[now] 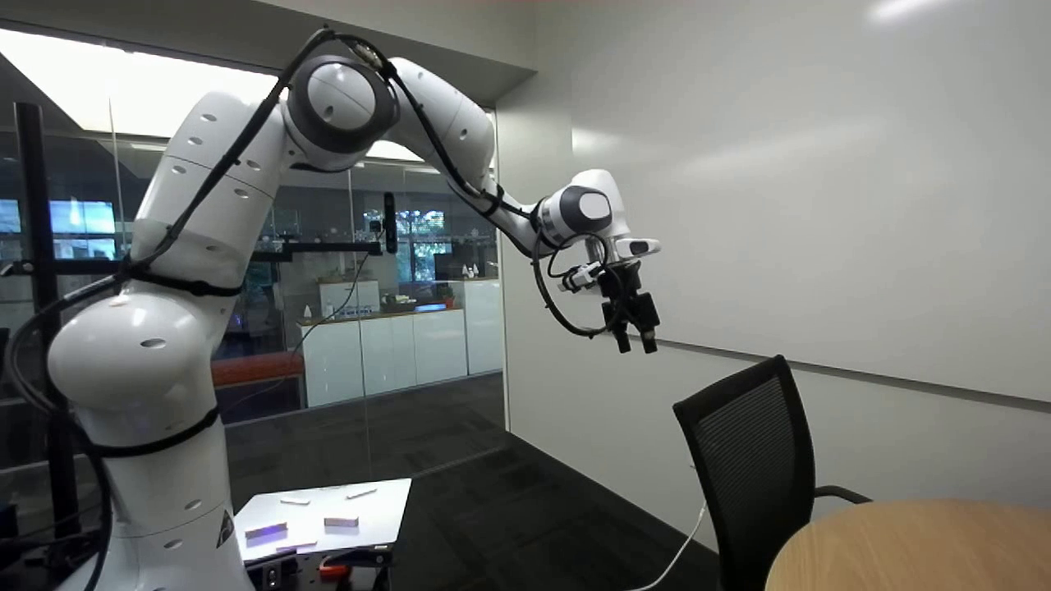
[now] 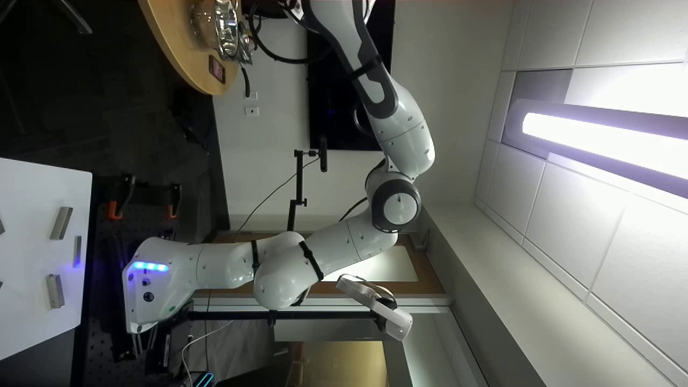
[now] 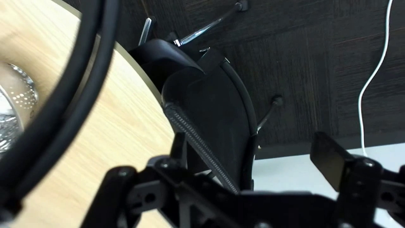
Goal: Move the black chair forwards.
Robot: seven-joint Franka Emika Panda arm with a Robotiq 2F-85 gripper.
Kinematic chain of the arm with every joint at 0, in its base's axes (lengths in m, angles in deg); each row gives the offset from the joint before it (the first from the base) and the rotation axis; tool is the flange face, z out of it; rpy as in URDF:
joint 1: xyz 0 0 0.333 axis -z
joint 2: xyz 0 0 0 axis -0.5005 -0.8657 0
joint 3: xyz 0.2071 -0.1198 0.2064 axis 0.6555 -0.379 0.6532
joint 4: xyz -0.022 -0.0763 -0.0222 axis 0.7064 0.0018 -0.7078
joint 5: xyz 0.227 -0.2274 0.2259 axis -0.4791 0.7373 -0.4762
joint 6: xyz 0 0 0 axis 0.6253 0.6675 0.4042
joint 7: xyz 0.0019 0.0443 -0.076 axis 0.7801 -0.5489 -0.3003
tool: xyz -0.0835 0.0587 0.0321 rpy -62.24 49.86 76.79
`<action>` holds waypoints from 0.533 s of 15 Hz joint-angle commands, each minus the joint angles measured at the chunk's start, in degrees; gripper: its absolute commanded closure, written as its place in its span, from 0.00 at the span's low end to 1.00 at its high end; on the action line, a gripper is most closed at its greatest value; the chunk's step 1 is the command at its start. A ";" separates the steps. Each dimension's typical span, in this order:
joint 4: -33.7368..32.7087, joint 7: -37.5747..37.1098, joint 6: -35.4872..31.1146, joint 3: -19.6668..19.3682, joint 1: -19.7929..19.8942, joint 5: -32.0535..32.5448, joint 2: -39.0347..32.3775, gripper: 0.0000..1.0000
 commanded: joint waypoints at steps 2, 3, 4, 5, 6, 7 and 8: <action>11.72 -11.48 0.39 0.76 0.51 2.12 15.70 0.00; 13.81 -13.76 0.36 1.17 1.10 2.20 18.77 0.00; 16.04 -15.94 0.36 1.64 1.81 2.12 21.92 0.00; 18.45 -18.43 0.20 2.15 2.59 2.55 25.18 0.00; 20.85 -20.19 0.26 2.86 3.63 2.57 28.47 0.00; 23.39 -21.77 0.03 3.66 4.76 2.37 31.78 0.00; 25.60 -23.17 0.09 4.52 5.99 2.34 34.67 0.00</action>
